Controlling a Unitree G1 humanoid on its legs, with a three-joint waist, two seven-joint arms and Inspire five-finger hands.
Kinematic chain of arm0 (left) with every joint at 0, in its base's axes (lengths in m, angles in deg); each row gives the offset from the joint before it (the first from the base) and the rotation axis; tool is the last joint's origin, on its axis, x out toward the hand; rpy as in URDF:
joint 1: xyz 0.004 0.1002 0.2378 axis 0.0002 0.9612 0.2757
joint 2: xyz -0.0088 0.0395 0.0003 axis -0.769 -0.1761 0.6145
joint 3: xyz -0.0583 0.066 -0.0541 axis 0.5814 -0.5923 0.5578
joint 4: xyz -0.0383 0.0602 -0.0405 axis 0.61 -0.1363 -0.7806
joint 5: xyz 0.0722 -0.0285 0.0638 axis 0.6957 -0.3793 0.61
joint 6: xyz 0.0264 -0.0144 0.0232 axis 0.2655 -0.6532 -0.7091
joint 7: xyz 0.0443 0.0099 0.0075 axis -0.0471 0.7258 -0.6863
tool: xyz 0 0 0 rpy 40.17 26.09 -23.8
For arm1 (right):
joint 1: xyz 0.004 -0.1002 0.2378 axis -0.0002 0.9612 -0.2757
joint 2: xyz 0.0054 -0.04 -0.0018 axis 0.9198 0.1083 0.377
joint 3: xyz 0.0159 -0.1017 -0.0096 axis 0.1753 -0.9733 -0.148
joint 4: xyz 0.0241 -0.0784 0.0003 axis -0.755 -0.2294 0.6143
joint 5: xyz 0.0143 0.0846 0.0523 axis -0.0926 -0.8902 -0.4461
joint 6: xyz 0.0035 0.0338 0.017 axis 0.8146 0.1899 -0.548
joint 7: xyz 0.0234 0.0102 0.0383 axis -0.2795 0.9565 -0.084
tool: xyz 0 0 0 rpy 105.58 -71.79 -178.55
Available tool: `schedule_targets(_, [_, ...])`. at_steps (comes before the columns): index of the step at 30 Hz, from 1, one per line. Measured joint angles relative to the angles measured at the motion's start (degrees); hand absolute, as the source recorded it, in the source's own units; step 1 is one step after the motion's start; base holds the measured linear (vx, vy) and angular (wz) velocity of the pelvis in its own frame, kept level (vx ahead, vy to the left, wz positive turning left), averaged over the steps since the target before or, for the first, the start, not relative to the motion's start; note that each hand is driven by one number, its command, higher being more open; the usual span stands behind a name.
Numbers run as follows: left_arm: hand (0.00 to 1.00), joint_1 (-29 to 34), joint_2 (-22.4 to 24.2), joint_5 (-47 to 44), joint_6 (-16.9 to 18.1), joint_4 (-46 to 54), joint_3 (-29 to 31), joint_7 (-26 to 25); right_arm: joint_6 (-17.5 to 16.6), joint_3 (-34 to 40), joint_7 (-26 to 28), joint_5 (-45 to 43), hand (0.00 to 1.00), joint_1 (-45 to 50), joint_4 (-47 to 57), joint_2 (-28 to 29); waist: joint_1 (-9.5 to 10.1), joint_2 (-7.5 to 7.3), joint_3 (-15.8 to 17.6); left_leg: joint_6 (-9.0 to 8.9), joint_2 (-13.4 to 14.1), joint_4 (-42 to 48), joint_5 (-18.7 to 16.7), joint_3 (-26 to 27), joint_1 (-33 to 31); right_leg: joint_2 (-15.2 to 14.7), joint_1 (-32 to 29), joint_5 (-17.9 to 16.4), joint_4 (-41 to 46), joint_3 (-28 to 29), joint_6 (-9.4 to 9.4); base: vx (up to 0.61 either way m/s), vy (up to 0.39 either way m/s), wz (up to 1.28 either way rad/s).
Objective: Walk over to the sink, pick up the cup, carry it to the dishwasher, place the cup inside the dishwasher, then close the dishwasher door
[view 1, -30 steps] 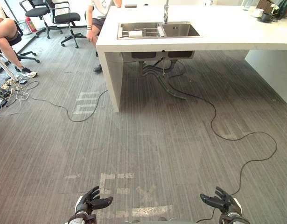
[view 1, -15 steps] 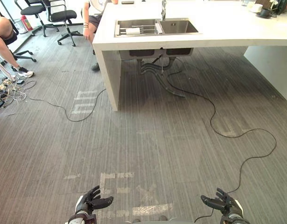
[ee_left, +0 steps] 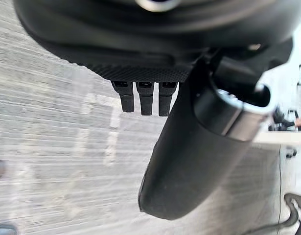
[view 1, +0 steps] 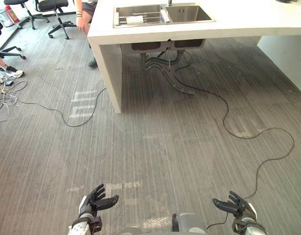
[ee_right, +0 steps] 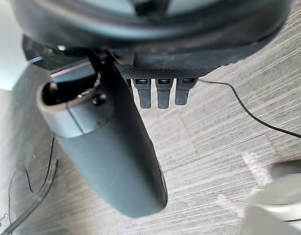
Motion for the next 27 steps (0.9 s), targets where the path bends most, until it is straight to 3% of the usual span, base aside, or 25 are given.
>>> schedule_targets(2, [0.90, -1.50, 0.57, -0.12, 0.03, -0.02, 0.01, -0.41, 0.01, -0.53, 0.04, 0.01, 0.90, -0.99, -0.02, -0.90, -0.29, 1.74, 1.48, -1.52, 2.26, -1.23, -0.75, -1.26, 1.98, 1.56, -2.97, 2.48, -8.13, -1.03, -0.28, 0.46, -0.091, 0.45])
schedule_targets(3, [0.90, -2.10, 0.64, -0.73, 0.15, -0.03, 0.01, -0.59, 0.00, -0.68, 0.08, 0.01, 0.90, -1.00, -0.01, -1.07, -0.30, 1.54, 1.56, -3.36, 2.71, -1.89, -1.17, -1.84, 3.23, 1.74, -3.83, 8.29, -16.08, -0.32, -0.31, 0.46, -0.114, 0.46])
schedule_targets(4, [0.90, -2.13, 0.64, -1.25, 0.26, -0.04, 0.00, -0.65, 0.00, -0.68, 0.06, 0.00, 0.90, -0.75, -0.01, -1.12, -0.36, 1.05, 1.43, -4.33, 2.69, -2.06, -1.71, -2.10, 4.24, 1.56, -3.89, 11.92, -18.93, 0.53, -0.98, 0.56, -0.152, 0.47])
schedule_targets(5, [0.90, -2.04, 1.08, -1.60, 0.40, -0.67, 0.08, -0.86, 0.02, -0.66, -0.10, 0.00, 0.90, -0.17, -0.38, -1.45, -0.44, 0.57, 1.10, -6.15, 3.19, -1.78, -2.83, -2.80, 6.40, 1.23, -3.68, 17.62, -16.85, 0.05, -8.14, 0.60, -0.196, 0.37])
schedule_targets(6, [0.90, -2.15, 2.12, -1.65, 0.51, -1.79, 0.12, -1.44, 0.11, -0.59, -0.33, -0.01, 0.90, -0.67, -0.70, -1.75, -0.68, 1.76, 0.66, -6.73, 4.79, 2.02, -2.62, -3.20, 5.51, 1.81, -3.46, 14.46, -14.39, -1.33, -8.63, 0.61, -0.209, 0.33])
schedule_targets(7, [0.90, -2.33, 2.44, -1.64, 0.51, -1.90, 0.14, -1.51, 0.08, -0.61, -0.47, -0.02, 0.90, -0.86, -0.48, -1.70, -0.88, 1.79, 0.67, -7.40, 5.52, 6.10, -2.24, -2.92, 3.91, 1.94, -2.90, 13.25, -13.96, -1.90, -9.03, 0.58, -0.220, 0.32])
schedule_targets(8, [0.90, -2.60, 3.33, -1.64, 0.51, -1.81, 0.48, -1.65, 0.09, -0.83, -0.50, -0.07, 0.90, -0.65, 0.12, -1.36, -0.92, 1.81, 0.82, -9.16, 7.51, 18.50, 0.66, -1.96, -0.51, 2.52, 0.07, 11.28, -14.34, -2.97, -10.04, 0.46, -0.183, 0.30])
schedule_targets(9, [0.90, -2.54, 4.02, -1.65, 0.51, -1.55, 1.22, -1.62, 0.10, -1.01, -0.52, -0.11, 0.90, -0.47, 0.28, -1.12, -0.79, 1.77, 0.97, -9.38, 9.06, 26.00, 2.48, -1.68, -3.21, 3.06, 2.33, 10.78, -15.55, -3.39, -10.75, 0.67, -0.273, 0.30])
schedule_targets(10, [0.90, -2.13, 4.89, -2.25, 0.49, 0.47, 2.00, -1.65, 0.09, -2.07, -0.82, -0.99, 0.90, 0.32, 1.68, 0.28, 0.09, 1.34, 1.53, -9.30, 14.16, 43.47, 2.98, 0.48, -8.76, 5.34, 9.53, 10.38, -19.59, -4.07, -11.45, 0.54, -0.223, 0.10])
schedule_targets(12, [0.90, -2.03, 5.23, -2.31, 0.48, 3.40, 1.82, -1.67, -0.47, -2.31, -1.01, -2.42, 0.90, 1.66, 5.43, 1.95, 1.69, -0.22, 2.42, -8.93, 18.12, 51.99, 2.83, 4.19, -14.02, 5.93, 16.73, 9.67, -23.57, -3.85, -12.56, 0.51, -0.204, 0.01])
schedule_targets(14, [0.90, -1.96, 6.05, -2.68, 0.51, 7.55, 1.16, -1.80, -1.38, -2.22, -1.20, -2.92, 0.90, 1.68, 8.14, 2.30, 2.43, -0.63, 2.48, -8.07, 19.06, 50.28, 2.42, 6.26, -20.60, 5.94, 20.95, 9.19, -28.27, -3.21, -12.61, 0.37, -0.098, -0.05])
schedule_targets(16, [0.90, -1.94, 6.11, -3.77, 0.53, 11.51, -0.14, -1.91, -1.63, -2.20, -1.25, -2.93, 0.90, 1.54, 8.73, 2.33, 3.50, -0.63, 2.51, -7.57, 18.26, 42.36, 2.12, 8.01, -25.35, 5.62, 24.17, 8.96, -31.01, -2.49, -12.21, 0.34, 0.022, -0.09])
schedule_targets(19, [0.90, -1.45, 6.38, -4.35, 0.63, 16.94, -2.29, -2.43, -1.40, -1.31, -1.74, -2.94, 0.90, 1.81, 7.95, 2.28, 4.04, -1.25, 2.89, -8.09, 11.45, 16.76, 5.49, 6.77, -26.42, 3.29, 29.08, 7.11, -34.11, -1.93, -9.97, 0.40, 0.111, -0.06])
schedule_targets(20, [0.90, -1.39, 6.88, -4.35, 0.64, 19.13, -2.30, -2.76, -1.38, 0.03, -1.93, -2.95, 0.90, 1.37, 5.93, 2.27, 3.99, -0.78, 2.64, -7.12, 8.98, 7.17, 11.70, 4.46, -25.94, 2.80, 29.78, 5.62, -34.33, -1.16, -8.74, 0.50, 0.225, -0.32])
schedule_targets(21, [0.90, -1.32, 6.95, -4.35, 0.65, 21.25, -2.23, -3.45, -1.18, 0.14, -2.46, -2.96, 0.90, 1.16, 4.61, 2.35, 4.40, -0.83, 2.21, -4.29, 7.26, 6.74, 16.78, 3.01, -25.28, 1.83, 30.12, 3.54, -33.17, 0.32, -7.32, 0.45, 0.220, -0.37])
schedule_targets(22, [0.90, -1.35, 6.88, -4.35, 0.66, 22.49, -2.14, -3.68, -1.19, 0.14, -2.52, -2.93, 0.90, 1.25, 4.33, 2.44, 4.39, -0.89, 1.92, -3.38, 6.33, 7.76, 17.10, 2.75, -25.51, 0.94, 29.99, 2.37, -32.10, 0.81, -6.66, 0.41, 0.198, -0.26])
schedule_targets(24, [0.90, -1.56, 6.78, -4.34, 0.65, 26.90, -3.19, -3.98, -1.00, 0.49, -2.58, -2.88, 0.90, 1.61, 3.31, 2.76, 3.59, -2.22, 1.83, -1.59, 4.06, 11.77, 11.24, 4.16, -25.60, -1.96, 26.41, -0.04, -21.42, 2.99, -3.60, 0.58, 0.235, -0.04])
schedule_targets(27, [0.90, -1.49, 5.61, -4.36, 0.55, 32.57, -4.73, -4.43, -0.50, 0.13, -2.43, -2.68, 0.90, 2.21, 2.23, 4.79, 2.45, -3.72, 2.42, -0.99, 2.63, 12.26, 5.81, 4.73, -18.37, -5.64, 15.85, 4.89, 9.21, 3.98, 8.46, 0.52, 0.185, -0.03])
